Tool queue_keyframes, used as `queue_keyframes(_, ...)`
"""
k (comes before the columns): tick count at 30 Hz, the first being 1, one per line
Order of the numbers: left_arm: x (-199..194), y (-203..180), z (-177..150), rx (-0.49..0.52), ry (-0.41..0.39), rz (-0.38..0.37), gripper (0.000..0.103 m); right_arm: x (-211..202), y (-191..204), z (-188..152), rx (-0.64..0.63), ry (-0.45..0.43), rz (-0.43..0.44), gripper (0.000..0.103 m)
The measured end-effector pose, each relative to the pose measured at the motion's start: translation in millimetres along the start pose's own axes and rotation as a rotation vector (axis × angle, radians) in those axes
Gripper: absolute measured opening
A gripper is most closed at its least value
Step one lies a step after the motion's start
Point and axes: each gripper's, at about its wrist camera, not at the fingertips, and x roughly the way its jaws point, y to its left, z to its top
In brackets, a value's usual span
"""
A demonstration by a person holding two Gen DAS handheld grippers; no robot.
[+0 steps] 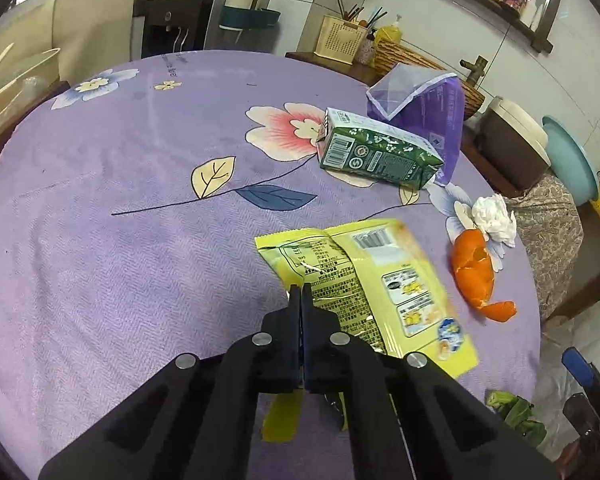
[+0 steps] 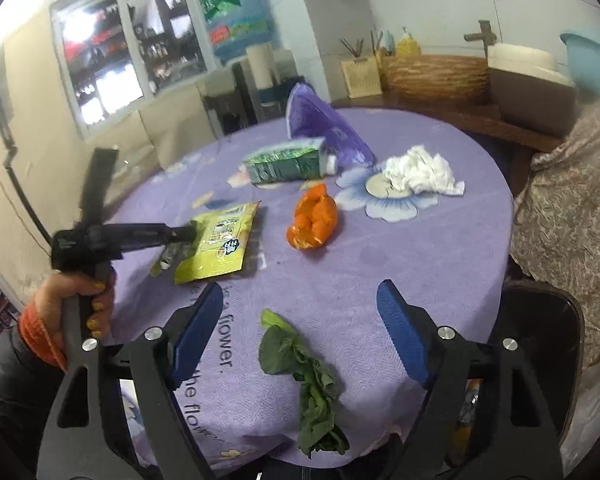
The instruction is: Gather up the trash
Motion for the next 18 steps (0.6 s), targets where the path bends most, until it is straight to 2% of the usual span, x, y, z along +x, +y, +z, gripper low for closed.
queue_keyframes(3,-8.0,-0.8,-2.3,-0.008,-0.014,-0.024,0.002,7.5,6.7,-6.4,-0.087,0.068,-0.001,0.074)
queue_keyframes(6,-20.9,-3.0,-4.4,-0.019,-0.041,-0.054,0.002,21.6,11.8,-20.4,-0.159,0.142,-0.051,0.058)
queue_keyframes(8,-31.8,-7.5,-6.3,-0.013,-0.063,-0.067,0.002,29.4,11.5,-27.8,-0.179,0.172,-0.068,0.042)
queue_keyframes(10,-42.3,-13.9,-7.9,0.001,-0.088,-0.078,0.002,30.4,10.8,-32.1,-0.183,0.170,-0.068,0.031)
queue_keyframes(11,-46.9,-17.0,-8.7,0.009,-0.098,-0.082,0.002,29.5,11.0,-32.5,-0.180,0.172,-0.058,0.020)
queue_keyframes(18,-78.5,-48.6,-19.4,0.071,-0.165,-0.125,0.002,4.3,-2.2,-27.1,-0.086,0.094,-0.042,0.017)
